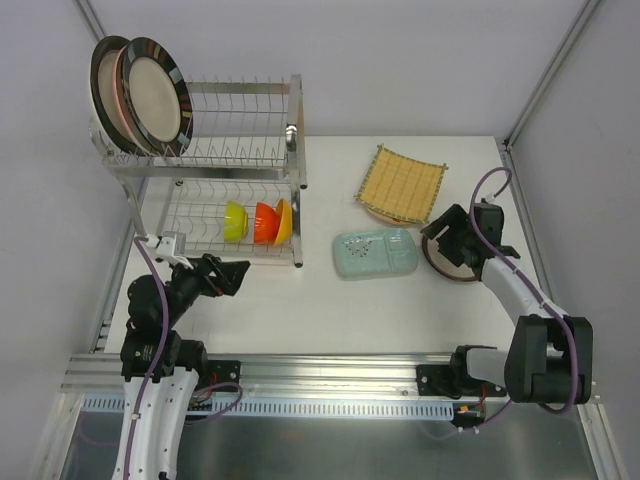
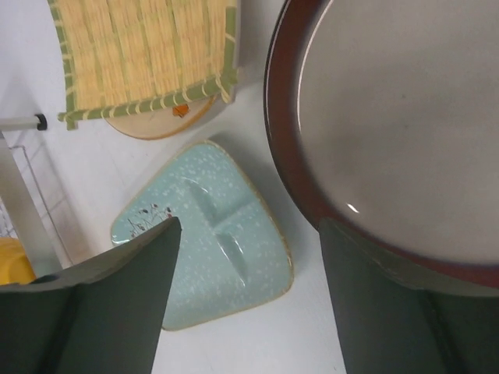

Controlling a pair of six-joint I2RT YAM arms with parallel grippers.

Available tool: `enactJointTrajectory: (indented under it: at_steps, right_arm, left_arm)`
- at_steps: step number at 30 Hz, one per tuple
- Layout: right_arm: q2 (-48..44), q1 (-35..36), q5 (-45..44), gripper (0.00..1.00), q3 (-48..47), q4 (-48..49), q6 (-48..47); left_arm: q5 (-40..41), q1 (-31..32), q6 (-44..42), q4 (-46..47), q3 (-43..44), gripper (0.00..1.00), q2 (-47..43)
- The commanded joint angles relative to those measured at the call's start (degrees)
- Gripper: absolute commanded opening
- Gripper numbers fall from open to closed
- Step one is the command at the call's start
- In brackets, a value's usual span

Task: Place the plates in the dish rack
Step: Grab a plate with the right arm

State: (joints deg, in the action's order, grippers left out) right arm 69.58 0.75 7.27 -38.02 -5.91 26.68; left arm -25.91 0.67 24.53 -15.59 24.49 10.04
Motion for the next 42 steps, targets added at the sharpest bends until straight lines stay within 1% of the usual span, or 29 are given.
enactJointTrajectory:
  at_steps: [1,6,11,17,20,31,34,42]
  right_arm:
    - [2.3,-0.6,-0.4,0.74,-3.6,7.2,4.5]
    - [7.8,-2.1,-2.1,0.61,-6.1,9.7,7.8]
    - [13.4,-2.4,-1.3,0.56,-8.7,12.4,9.4]
    - [20.1,-2.4,1.7,0.53,-12.5,14.5,9.9]
    - [22.4,-2.4,1.6,0.52,-13.0,14.7,9.8]
    - [28.5,-2.4,3.2,0.50,-14.7,16.4,9.8]
    - [29.6,-2.4,4.0,0.48,-14.8,17.6,10.6]
    - [30.4,-2.5,5.9,0.34,-15.2,18.8,10.3]
  left_arm:
    - [1.5,-0.2,0.3,0.4,0.8,0.99,-0.6]
    - [1.3,-0.2,0.1,0.1,0.8,0.99,-0.6]
    - [1.3,-0.3,-0.1,-0.1,0.8,0.99,-0.4]
    - [1.6,-0.2,-0.3,-0.2,0.9,0.99,0.0]
    - [1.6,-0.2,-0.4,-0.1,1.0,0.99,0.1]
    - [1.6,-0.2,-0.5,-0.2,1.1,0.99,0.9]
    - [1.5,-0.3,-0.6,-0.1,1.1,0.99,1.3]
    - [1.3,-0.2,-0.7,-0.2,1.1,0.99,1.7]
